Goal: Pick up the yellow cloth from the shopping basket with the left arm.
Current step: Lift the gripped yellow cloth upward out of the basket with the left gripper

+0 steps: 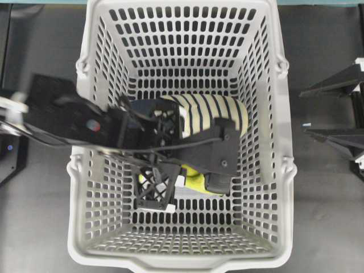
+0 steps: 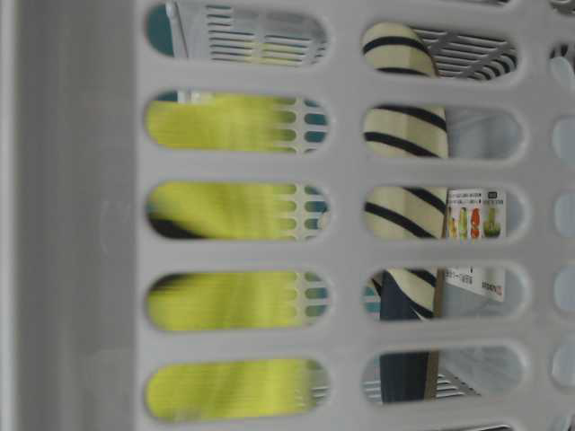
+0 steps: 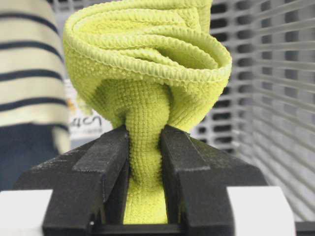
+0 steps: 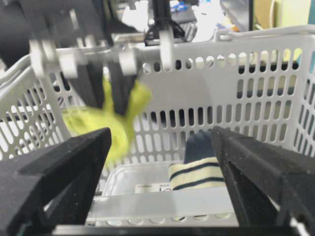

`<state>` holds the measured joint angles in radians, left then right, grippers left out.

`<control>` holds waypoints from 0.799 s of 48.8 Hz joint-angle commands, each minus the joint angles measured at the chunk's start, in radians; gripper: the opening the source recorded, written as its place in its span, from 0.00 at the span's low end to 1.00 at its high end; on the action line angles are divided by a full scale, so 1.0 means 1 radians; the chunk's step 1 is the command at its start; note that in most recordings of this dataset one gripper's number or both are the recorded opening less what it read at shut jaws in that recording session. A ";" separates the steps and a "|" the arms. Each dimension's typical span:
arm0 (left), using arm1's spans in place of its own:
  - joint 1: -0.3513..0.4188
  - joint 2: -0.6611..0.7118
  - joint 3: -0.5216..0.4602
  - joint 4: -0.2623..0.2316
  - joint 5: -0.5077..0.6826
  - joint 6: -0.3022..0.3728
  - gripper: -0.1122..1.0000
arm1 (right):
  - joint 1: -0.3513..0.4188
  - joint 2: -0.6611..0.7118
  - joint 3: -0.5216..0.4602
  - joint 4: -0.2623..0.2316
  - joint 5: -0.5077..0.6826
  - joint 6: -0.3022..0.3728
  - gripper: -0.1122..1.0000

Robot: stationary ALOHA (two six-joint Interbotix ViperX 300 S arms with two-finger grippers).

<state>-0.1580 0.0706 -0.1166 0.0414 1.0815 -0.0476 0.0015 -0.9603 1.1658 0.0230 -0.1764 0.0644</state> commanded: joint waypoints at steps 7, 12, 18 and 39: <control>-0.008 -0.029 -0.342 0.003 0.262 -0.012 0.25 | 0.002 0.002 -0.009 0.002 0.000 0.002 0.81; -0.006 0.003 -0.423 0.003 0.341 0.005 0.25 | 0.002 0.000 -0.009 0.002 0.000 0.002 0.81; -0.002 0.032 -0.456 0.003 0.385 0.005 0.25 | 0.003 0.000 -0.009 0.002 0.000 0.002 0.81; 0.009 0.049 -0.443 0.005 0.382 0.005 0.25 | 0.005 -0.002 -0.009 0.002 -0.005 0.003 0.81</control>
<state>-0.1503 0.1319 -0.5507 0.0414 1.4665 -0.0430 0.0046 -0.9633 1.1658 0.0230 -0.1733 0.0644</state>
